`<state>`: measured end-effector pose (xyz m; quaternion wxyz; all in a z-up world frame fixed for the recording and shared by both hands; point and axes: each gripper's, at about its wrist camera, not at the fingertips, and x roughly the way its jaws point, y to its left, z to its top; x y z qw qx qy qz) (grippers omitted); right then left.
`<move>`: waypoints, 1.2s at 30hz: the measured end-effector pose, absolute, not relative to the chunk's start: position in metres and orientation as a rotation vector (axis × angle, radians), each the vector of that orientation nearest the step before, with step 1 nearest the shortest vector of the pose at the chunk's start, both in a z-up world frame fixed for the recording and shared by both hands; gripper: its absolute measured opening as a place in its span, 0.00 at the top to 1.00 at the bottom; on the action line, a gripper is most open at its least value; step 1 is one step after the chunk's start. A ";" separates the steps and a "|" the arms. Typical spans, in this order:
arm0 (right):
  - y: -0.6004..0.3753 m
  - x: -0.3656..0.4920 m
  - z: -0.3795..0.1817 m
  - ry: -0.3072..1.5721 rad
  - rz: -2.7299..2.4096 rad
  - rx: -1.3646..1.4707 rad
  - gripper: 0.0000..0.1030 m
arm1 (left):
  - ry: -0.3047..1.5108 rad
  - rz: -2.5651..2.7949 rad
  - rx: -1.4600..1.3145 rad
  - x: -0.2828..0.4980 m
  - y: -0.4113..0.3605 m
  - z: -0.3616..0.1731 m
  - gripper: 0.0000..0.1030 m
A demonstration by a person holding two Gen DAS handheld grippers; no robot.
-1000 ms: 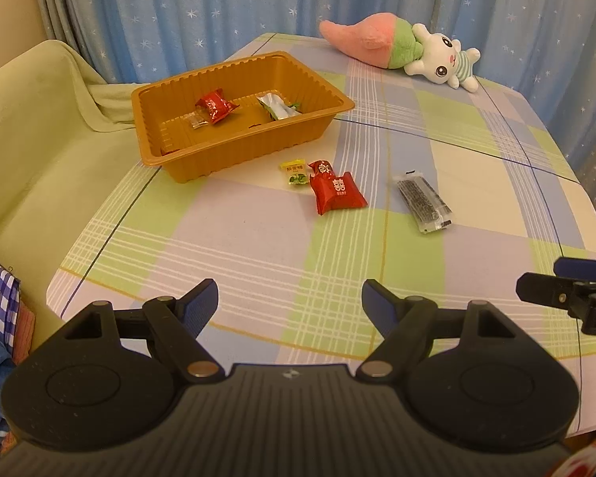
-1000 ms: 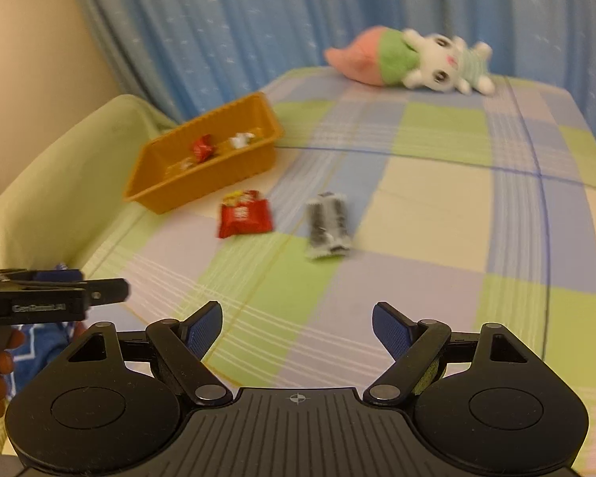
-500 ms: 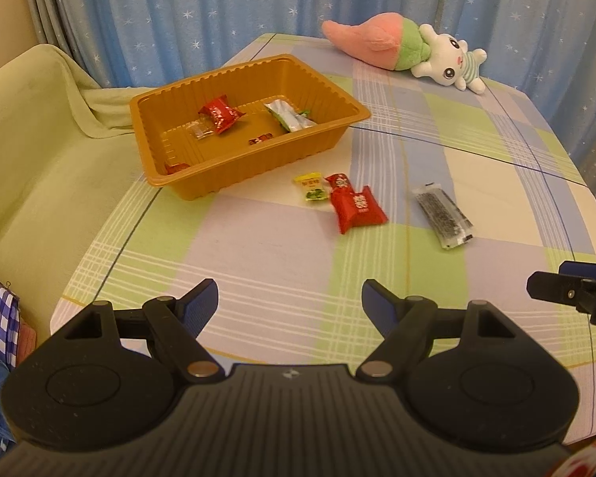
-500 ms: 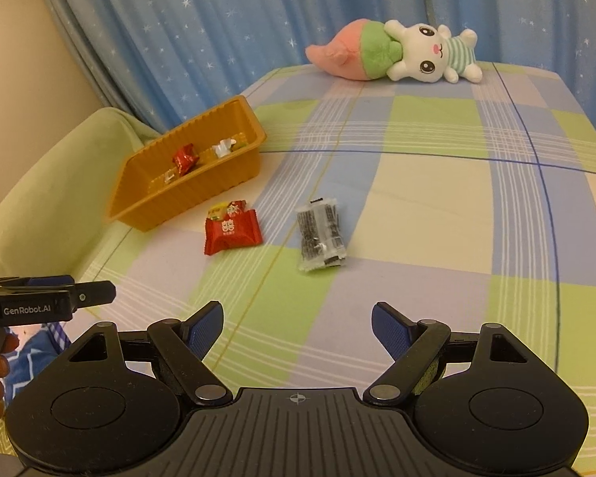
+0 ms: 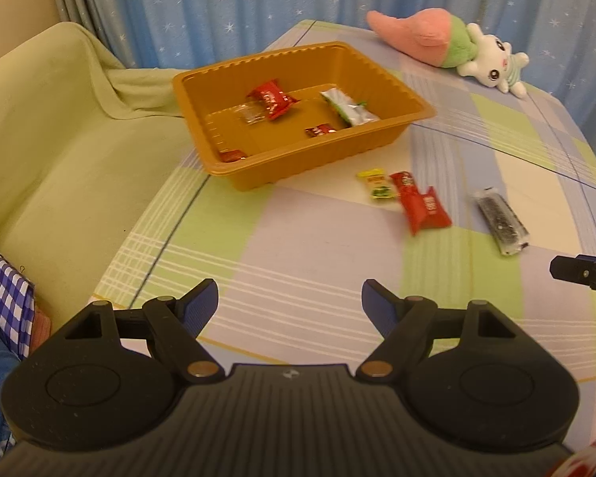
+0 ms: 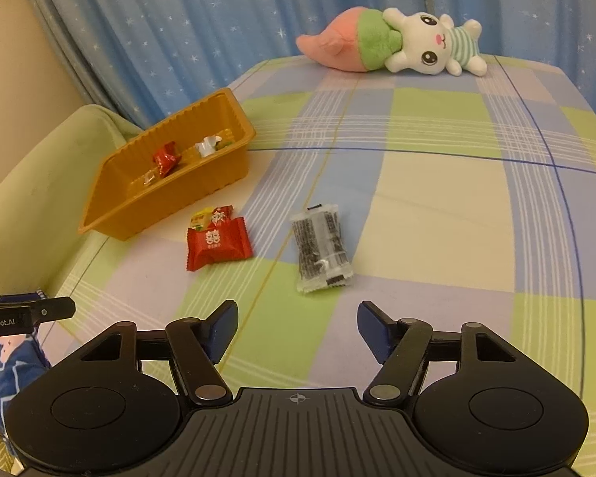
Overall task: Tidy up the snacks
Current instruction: 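Lower the right tool onto the large red packet and close it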
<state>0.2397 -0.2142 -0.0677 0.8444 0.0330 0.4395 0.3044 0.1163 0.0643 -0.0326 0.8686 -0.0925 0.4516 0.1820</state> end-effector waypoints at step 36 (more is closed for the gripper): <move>-0.066 0.274 -0.101 0.929 0.732 -0.128 0.34 | 1.016 0.275 -0.203 0.172 0.102 -0.070 0.25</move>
